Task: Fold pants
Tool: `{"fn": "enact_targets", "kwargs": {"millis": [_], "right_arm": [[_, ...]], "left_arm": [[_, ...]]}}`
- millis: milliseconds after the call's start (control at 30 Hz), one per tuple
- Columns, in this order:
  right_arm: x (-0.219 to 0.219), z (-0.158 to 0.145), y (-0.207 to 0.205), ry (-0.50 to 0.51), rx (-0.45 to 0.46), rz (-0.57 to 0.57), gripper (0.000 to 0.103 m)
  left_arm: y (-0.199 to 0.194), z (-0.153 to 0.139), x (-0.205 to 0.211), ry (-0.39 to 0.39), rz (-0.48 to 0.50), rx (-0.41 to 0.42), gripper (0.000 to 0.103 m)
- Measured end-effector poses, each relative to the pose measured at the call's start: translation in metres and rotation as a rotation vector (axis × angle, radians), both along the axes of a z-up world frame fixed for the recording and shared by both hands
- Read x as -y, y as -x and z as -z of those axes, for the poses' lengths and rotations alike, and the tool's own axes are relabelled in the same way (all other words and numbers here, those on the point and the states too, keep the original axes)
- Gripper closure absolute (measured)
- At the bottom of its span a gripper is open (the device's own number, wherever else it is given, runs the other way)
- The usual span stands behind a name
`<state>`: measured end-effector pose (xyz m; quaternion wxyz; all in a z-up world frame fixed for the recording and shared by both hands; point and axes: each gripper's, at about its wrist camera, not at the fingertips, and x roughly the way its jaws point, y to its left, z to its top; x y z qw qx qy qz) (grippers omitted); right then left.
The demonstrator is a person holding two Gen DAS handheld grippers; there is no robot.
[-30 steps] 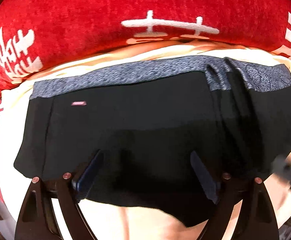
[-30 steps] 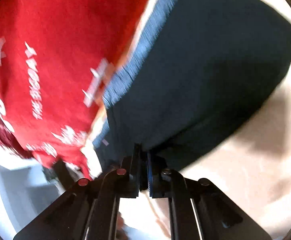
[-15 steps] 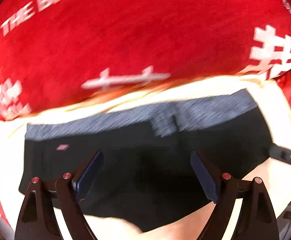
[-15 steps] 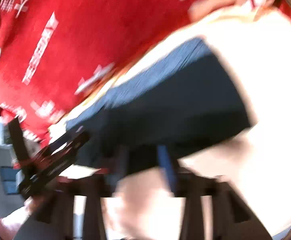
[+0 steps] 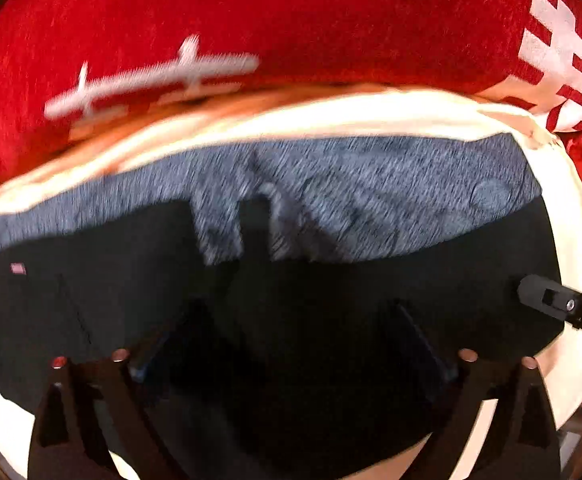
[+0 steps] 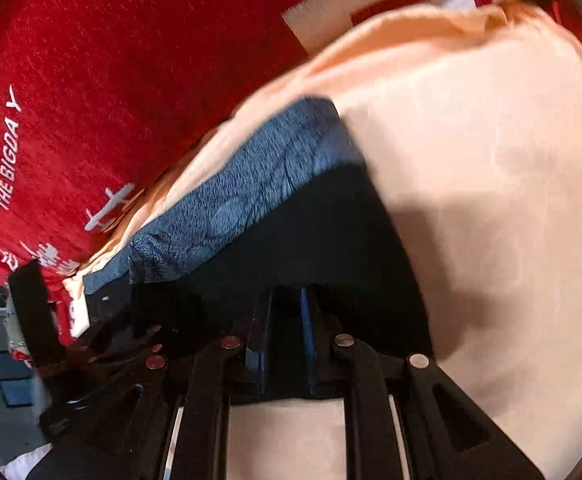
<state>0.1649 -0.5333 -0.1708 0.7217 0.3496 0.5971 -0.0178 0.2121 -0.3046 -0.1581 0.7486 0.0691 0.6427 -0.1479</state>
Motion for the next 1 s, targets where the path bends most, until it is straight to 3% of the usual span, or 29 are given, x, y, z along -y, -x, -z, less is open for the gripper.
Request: {"fn": "enact_targets", "kwargs": {"millis": [300,567,833,933,1000], "right_arm": [[-0.007,-0.012,0.016,0.012,-0.003,-0.066,0.088],[-0.010,-0.030,0.043,-0.010,-0.032,-0.142,0.087],[-0.039,-0.037,0.053,0.045,-0.061,-0.266,0.087],[-0.059,-0.036,0.051,0.065,-0.073,-0.281,0.073],[-0.079,-0.036,0.050,0.069,-0.079,-0.283,0.055]], "left_arm": [[0.022,-0.034,-0.015,-0.109,-0.022,0.023,0.003],[0.050,-0.050,-0.050,-0.103,-0.130,0.003,0.003],[0.073,-0.041,-0.084,-0.017,-0.215,-0.079,0.003],[0.076,-0.041,-0.098,-0.011,-0.192,-0.081,0.003],[0.079,-0.045,-0.108,0.008,-0.186,-0.083,0.003]]}}
